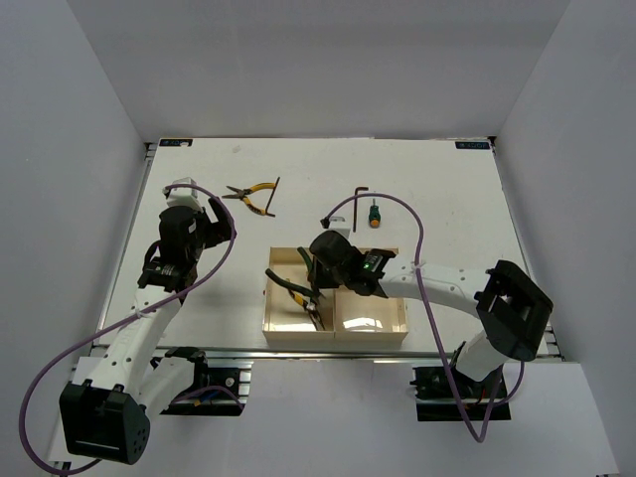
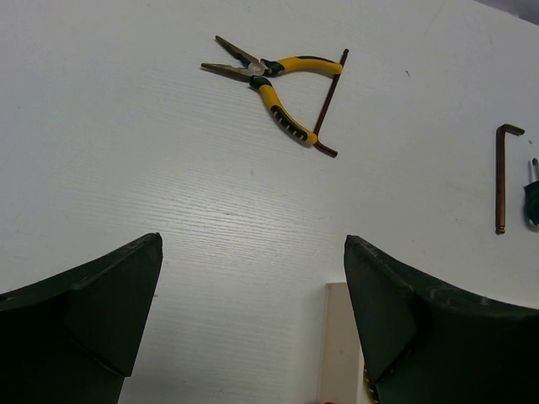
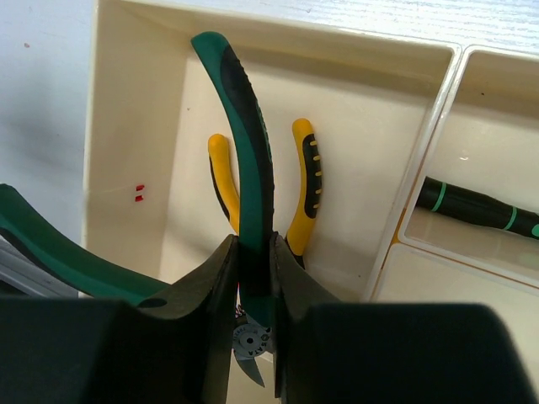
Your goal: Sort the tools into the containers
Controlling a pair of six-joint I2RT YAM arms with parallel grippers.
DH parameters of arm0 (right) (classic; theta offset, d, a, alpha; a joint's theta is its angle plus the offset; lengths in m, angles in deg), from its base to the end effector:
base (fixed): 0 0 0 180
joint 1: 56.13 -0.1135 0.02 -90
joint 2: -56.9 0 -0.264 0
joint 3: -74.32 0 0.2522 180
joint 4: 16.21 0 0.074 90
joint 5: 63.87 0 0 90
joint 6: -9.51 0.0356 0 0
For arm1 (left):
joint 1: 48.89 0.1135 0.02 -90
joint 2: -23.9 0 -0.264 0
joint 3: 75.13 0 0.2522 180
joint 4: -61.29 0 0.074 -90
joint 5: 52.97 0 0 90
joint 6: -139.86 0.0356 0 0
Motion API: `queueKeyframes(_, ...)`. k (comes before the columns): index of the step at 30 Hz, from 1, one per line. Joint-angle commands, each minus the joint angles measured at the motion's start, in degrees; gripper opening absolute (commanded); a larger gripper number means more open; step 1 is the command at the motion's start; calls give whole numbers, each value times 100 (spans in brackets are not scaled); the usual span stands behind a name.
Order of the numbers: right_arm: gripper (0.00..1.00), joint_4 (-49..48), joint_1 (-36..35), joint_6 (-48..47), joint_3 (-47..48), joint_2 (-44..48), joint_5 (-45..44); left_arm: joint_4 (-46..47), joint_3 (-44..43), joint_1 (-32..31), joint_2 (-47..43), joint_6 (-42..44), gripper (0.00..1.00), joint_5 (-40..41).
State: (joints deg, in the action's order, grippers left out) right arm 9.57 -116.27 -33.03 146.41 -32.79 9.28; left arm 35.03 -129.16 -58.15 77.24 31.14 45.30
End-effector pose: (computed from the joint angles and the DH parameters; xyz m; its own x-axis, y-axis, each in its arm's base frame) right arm 0.1770 0.2876 0.2270 -0.7655 0.0830 -0.6381 -0.2383 0.8846 0.4009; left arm 0.2111 -0.0292 0.2812 -0.4135 -0.2544 -0.8743 -0.1072 0.9671 -0.2307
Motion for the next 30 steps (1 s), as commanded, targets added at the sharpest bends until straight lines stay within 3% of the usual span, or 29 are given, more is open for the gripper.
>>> queueKeyframes(1, 25, -103, -77, 53, 100, 136, -337, -95, -271, -32, 9, -70, 98, 130)
queueKeyframes(8, 34, -15, -121, -18, 91, 162, -469, -420, -437, -32, 317, -412, 98, 455)
queueKeyframes(18, 44, 82, -147, -351, -110, 619, -952, -930, -1246, -32, 1467, -747, 97, 465)
queueKeyframes(30, 55, 416, -59, -852, -664, 1901, -2183, -1281, -3151, -32, 4242, -1397, 87, 324)
